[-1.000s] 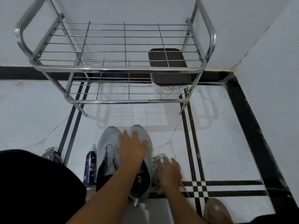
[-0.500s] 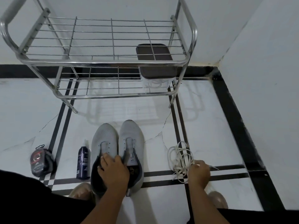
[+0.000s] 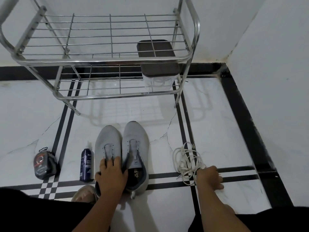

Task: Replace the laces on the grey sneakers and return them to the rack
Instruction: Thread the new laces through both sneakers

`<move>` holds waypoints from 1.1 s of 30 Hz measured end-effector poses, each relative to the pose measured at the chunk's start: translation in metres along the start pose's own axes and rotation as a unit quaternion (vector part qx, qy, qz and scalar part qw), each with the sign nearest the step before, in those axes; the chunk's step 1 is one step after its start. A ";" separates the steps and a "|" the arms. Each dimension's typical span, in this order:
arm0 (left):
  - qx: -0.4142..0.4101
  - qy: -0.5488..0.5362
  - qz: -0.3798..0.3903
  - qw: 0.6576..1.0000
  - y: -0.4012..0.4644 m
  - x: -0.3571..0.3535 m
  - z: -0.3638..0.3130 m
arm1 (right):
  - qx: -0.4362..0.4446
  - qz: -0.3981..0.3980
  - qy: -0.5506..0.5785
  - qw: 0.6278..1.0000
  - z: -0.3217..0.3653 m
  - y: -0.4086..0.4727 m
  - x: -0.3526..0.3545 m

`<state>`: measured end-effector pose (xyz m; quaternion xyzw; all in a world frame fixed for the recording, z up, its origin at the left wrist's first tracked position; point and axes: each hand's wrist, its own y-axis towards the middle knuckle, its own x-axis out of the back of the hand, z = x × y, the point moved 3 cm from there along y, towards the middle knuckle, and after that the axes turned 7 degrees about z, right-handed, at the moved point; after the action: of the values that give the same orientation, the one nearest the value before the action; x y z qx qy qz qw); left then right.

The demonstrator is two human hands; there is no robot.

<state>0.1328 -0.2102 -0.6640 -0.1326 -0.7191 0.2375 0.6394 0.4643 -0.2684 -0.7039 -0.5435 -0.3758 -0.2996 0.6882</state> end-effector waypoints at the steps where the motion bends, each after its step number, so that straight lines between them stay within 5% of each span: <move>1: 0.003 -0.008 0.001 1.000 0.000 -0.002 -0.002 | 0.003 -0.014 0.038 0.999 0.007 -0.009 0.005; 6: 0.011 -0.066 0.004 0.998 -0.015 -0.010 -0.019 | 0.071 0.102 0.194 0.973 0.060 -0.043 0.041; 9: 0.004 -0.070 0.020 0.997 -0.035 -0.018 -0.028 | 0.078 0.228 0.363 0.900 0.073 -0.073 0.070; 13: -0.016 -0.068 0.070 0.995 -0.059 -0.030 -0.035 | 0.276 0.104 0.330 0.897 0.075 -0.124 0.129; 18: -0.064 -0.051 0.140 0.987 -0.084 -0.039 -0.034 | 0.412 -0.091 0.273 0.865 0.087 -0.186 0.195; 21: -0.114 -0.048 0.170 0.978 -0.096 -0.039 -0.032 | 0.467 -0.086 0.294 0.830 0.091 -0.208 0.200; 23: -0.121 -0.077 0.160 0.977 -0.103 -0.034 -0.028 | 0.460 0.032 0.300 0.835 0.090 -0.206 0.176; 27: -0.073 -0.143 0.088 0.983 -0.097 -0.020 -0.014 | 0.334 0.156 0.144 0.918 0.060 -0.164 0.074; 30: -0.018 -0.187 0.095 0.978 -0.081 -0.017 -0.001 | 0.263 0.168 0.203 0.928 0.045 -0.153 0.036; 33: 0.033 -0.236 0.102 0.966 -0.066 -0.021 0.008 | 0.298 0.113 0.316 0.893 0.072 -0.162 0.053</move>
<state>0.1354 -0.2779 -0.6490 -0.1241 -0.8243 0.3494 0.4279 0.3460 -0.2359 -0.5651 -0.2281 -0.1458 -0.2495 0.9298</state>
